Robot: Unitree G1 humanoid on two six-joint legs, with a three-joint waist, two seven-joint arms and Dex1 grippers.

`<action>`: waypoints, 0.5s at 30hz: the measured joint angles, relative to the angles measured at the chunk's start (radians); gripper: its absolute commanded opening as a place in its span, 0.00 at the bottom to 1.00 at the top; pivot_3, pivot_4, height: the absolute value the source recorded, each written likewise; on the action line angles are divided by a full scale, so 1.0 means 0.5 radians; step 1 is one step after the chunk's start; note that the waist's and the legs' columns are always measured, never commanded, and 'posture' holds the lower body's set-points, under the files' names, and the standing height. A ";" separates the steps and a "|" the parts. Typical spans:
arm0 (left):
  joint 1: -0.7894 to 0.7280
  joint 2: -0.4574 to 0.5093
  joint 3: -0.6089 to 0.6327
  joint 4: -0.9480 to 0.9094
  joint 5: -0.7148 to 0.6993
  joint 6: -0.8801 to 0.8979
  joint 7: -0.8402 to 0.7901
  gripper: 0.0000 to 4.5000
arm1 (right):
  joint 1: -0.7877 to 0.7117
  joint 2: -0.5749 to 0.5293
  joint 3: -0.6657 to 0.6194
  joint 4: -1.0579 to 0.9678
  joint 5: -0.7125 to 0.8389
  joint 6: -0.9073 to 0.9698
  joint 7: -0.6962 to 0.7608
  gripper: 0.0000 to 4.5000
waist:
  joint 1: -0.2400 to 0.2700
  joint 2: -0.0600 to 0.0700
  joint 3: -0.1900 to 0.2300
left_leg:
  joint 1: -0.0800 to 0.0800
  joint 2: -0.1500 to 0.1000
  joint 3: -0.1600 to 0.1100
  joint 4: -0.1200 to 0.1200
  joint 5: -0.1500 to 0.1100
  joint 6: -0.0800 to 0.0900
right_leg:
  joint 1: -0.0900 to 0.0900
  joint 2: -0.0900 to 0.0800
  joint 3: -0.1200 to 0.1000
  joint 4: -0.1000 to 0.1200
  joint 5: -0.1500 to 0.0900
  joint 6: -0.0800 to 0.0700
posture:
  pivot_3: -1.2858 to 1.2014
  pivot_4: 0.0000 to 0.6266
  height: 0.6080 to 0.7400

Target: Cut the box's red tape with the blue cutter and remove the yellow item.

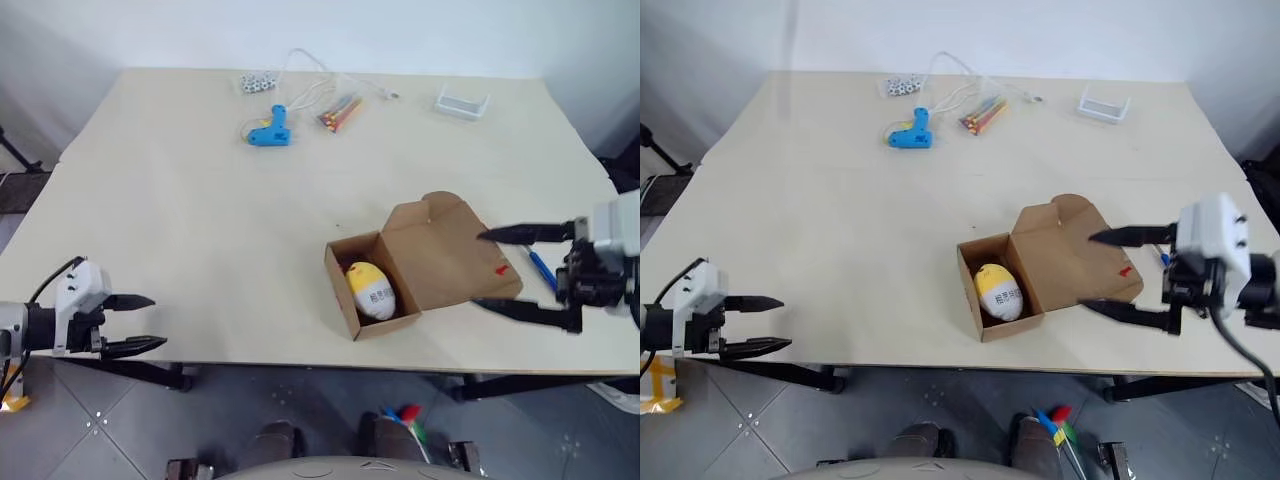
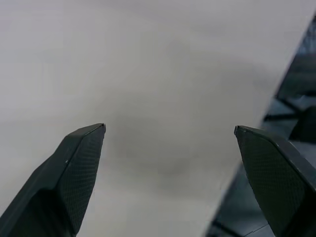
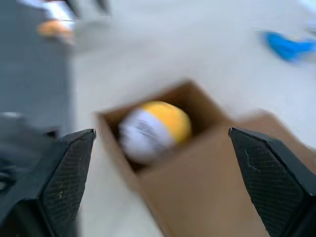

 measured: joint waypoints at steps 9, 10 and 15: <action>-1.515 -0.374 -0.890 -0.440 -0.222 0.946 0.094 0.99 | 0.087 -0.007 -0.125 -0.098 0.128 0.113 -0.132 1.00 | 0.028 -0.003 0.001 | 0.001 -0.011 0.012 0.001 0.005 0.006 | 0.000 0.005 0.000 0.003 0.002 0.004 | 0.52 0.24 1.00; -1.629 -0.435 -1.001 -0.419 -0.195 0.980 0.083 0.99 | 0.112 -0.007 -0.153 -0.120 0.147 0.140 -0.144 1.00 | 0.018 -0.003 0.002 | 0.002 -0.012 0.018 -0.001 0.004 0.006 | -0.001 0.005 0.000 0.001 0.002 0.004 | 0.52 0.24 1.00; -2.145 -0.816 -1.656 -0.093 0.204 0.861 0.011 0.99 | 0.229 -0.007 -0.256 -0.227 0.262 0.262 -0.237 1.00 | 0.022 -0.007 0.004 | 0.001 -0.013 0.020 0.000 0.005 0.007 | 0.000 0.007 0.000 -0.003 0.002 0.004 | 0.52 0.24 1.00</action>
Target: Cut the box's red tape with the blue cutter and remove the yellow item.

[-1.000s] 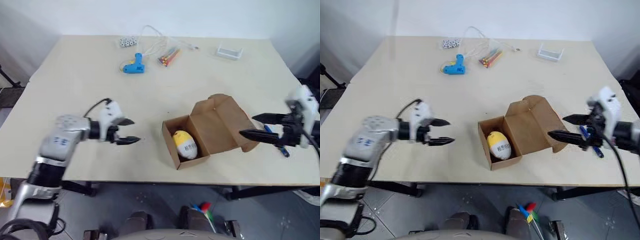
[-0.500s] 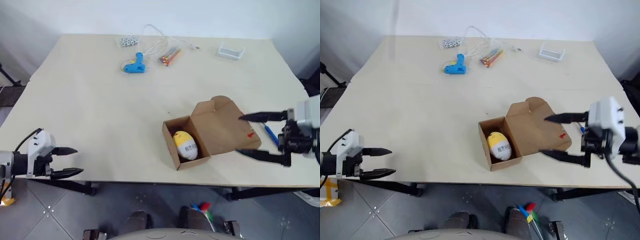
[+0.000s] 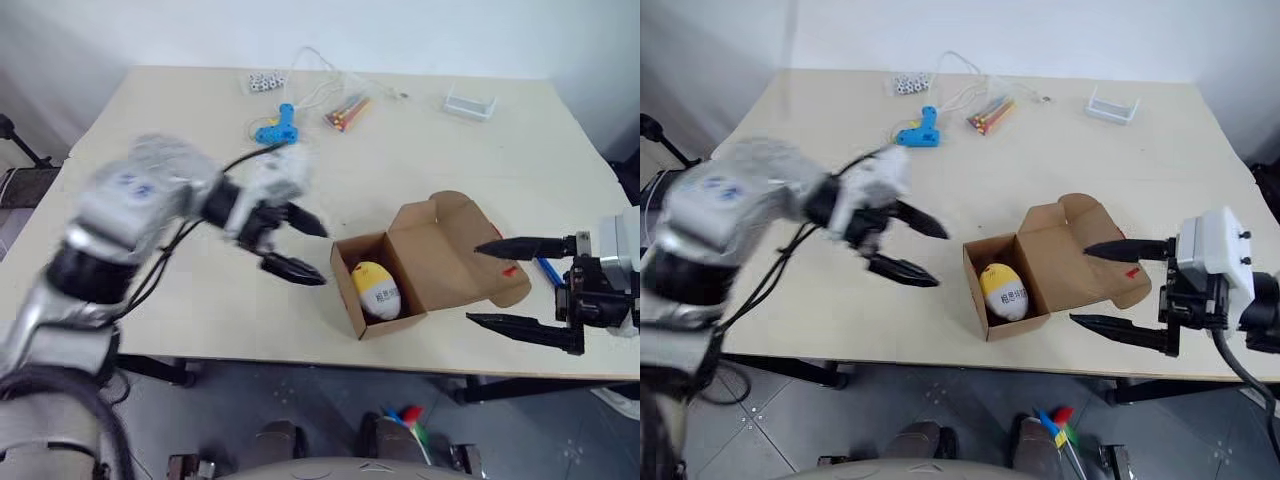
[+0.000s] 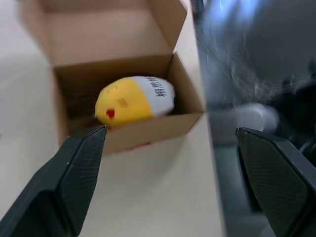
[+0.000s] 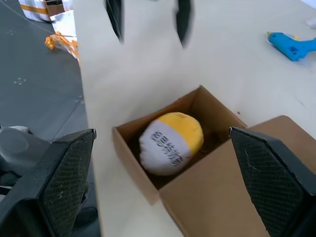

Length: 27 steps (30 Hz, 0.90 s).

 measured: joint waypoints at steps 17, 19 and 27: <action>-0.274 -0.772 -0.451 0.871 0.612 -0.435 -0.015 0.99 | 0.370 0.158 -0.301 -0.441 0.351 0.135 -0.541 1.00 | 0.011 -0.007 0.004 | -0.009 0.007 -0.006 0.014 0.001 0.004 | -0.001 -0.002 0.003 -0.002 0.000 0.000 | 0.52 0.24 1.00; -0.274 -0.804 -0.464 0.939 0.661 -0.502 -0.036 0.95 | 0.370 0.158 -0.301 -0.443 0.362 0.130 -0.570 1.00 | 0.015 -0.007 0.004 | -0.012 0.007 -0.008 0.020 0.000 0.007 | -0.001 -0.003 0.002 -0.002 0.000 0.000 | 0.52 0.24 1.00; -0.261 -0.907 -0.421 1.014 0.772 -0.627 -0.060 0.48 | 0.398 0.159 -0.298 -0.462 0.369 0.091 -0.630 1.00 | 0.016 -0.007 0.004 | -0.015 0.007 -0.009 0.026 -0.002 0.010 | -0.001 -0.005 0.002 0.000 0.000 0.000 | 0.52 0.24 1.00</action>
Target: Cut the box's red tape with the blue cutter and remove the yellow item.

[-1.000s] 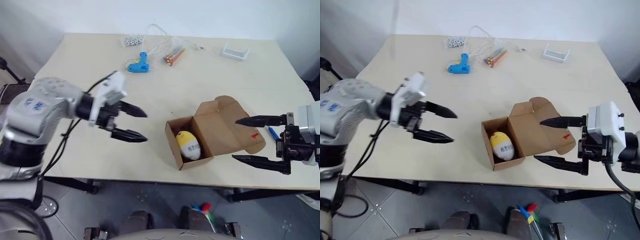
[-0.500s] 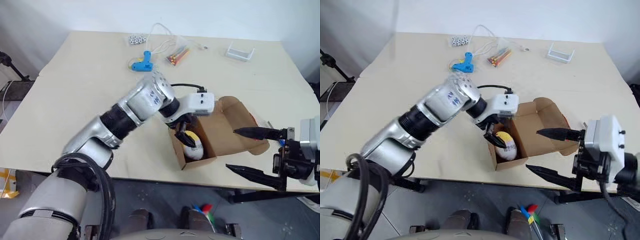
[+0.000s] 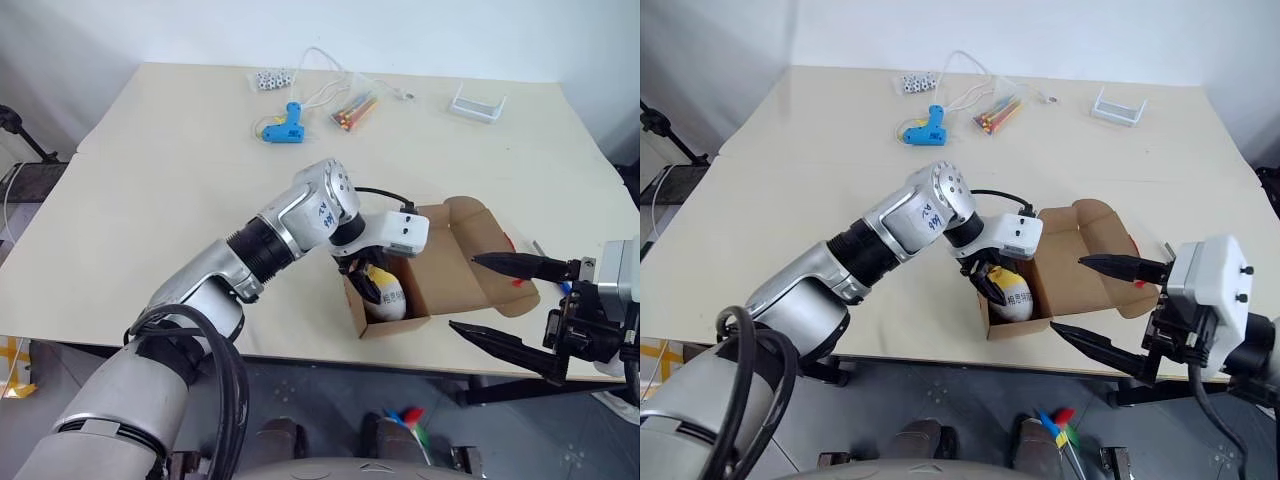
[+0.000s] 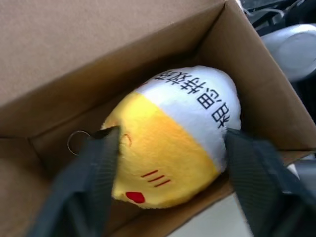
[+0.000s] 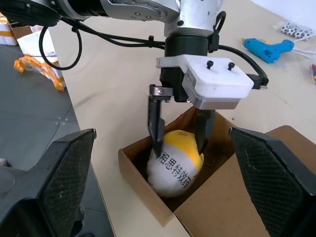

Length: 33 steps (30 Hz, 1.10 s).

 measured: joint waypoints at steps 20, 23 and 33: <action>0.517 0.317 1.243 -0.196 -0.659 -0.345 -0.033 0.00 | -0.102 0.000 0.222 0.123 -0.088 -0.136 0.049 1.00 | -0.069 0.002 -0.001 | 0.008 0.004 0.001 0.001 0.000 -0.004 | 0.000 0.002 0.001 0.012 0.000 0.000 | 0.52 0.24 1.00; 0.684 0.593 1.389 -0.128 -0.683 -0.657 -0.205 0.00 | -0.182 -0.001 0.309 0.157 -0.087 -0.141 0.073 1.00 | -0.068 0.001 -0.001 | 0.009 0.005 0.001 0.003 0.000 -0.006 | 0.001 0.003 0.000 0.013 0.000 -0.001 | 0.52 0.24 1.00; 1.035 1.168 1.534 0.939 -0.400 -2.107 -0.314 0.00 | -0.373 0.101 0.657 0.208 -0.232 -0.369 0.223 1.00 | -0.003 -0.003 -0.001 | 0.003 -0.003 -0.003 0.005 -0.004 0.001 | 0.001 -0.003 0.000 0.008 0.002 0.002 | 0.52 0.24 1.00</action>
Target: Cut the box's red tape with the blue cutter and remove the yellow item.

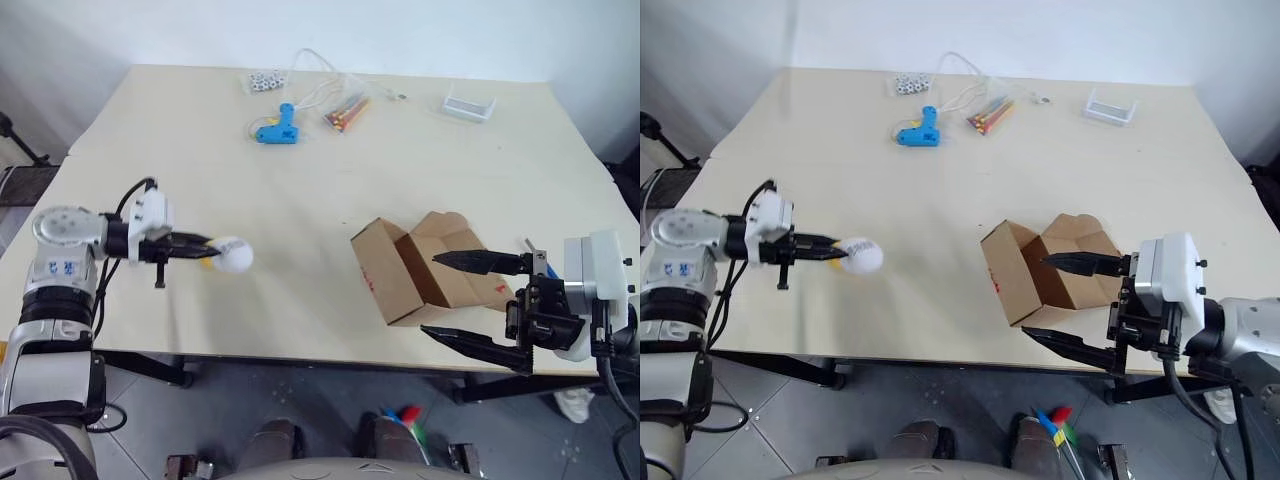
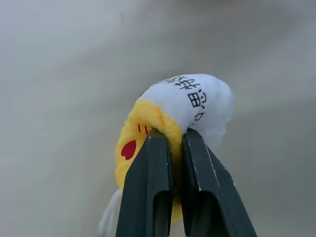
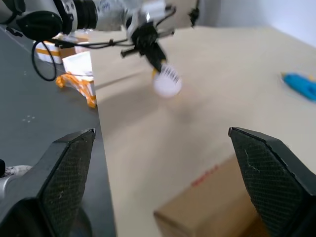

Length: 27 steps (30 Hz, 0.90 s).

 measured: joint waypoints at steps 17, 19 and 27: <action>0.663 0.574 0.456 -0.384 -0.270 0.558 -0.001 0.60 | -0.063 -0.006 0.000 0.427 -0.118 -0.128 0.282 1.00 | -0.123 -0.002 -0.001 | 0.009 0.010 0.013 -0.006 -0.009 -0.001 | -0.004 0.003 -0.007 0.007 0.002 0.003 | 0.52 0.24 1.00; 1.075 0.610 0.702 -0.643 -0.376 0.679 0.008 0.60 | -0.023 -0.046 -0.041 0.477 -0.122 -0.119 0.355 1.00 | -0.121 0.000 0.001 | 0.008 0.013 0.011 -0.006 -0.010 -0.003 | -0.003 0.003 -0.007 0.004 0.002 0.003 | 0.52 0.24 1.00; 1.960 0.424 1.393 -1.523 -0.639 1.138 0.260 0.60 | -0.037 -0.065 -0.040 0.699 -0.343 -0.335 0.572 1.00 | -0.069 0.007 0.004 | 0.010 0.017 0.006 -0.003 -0.021 -0.018 | 0.003 0.000 0.011 -0.003 -0.001 -0.002 | 0.52 0.24 1.00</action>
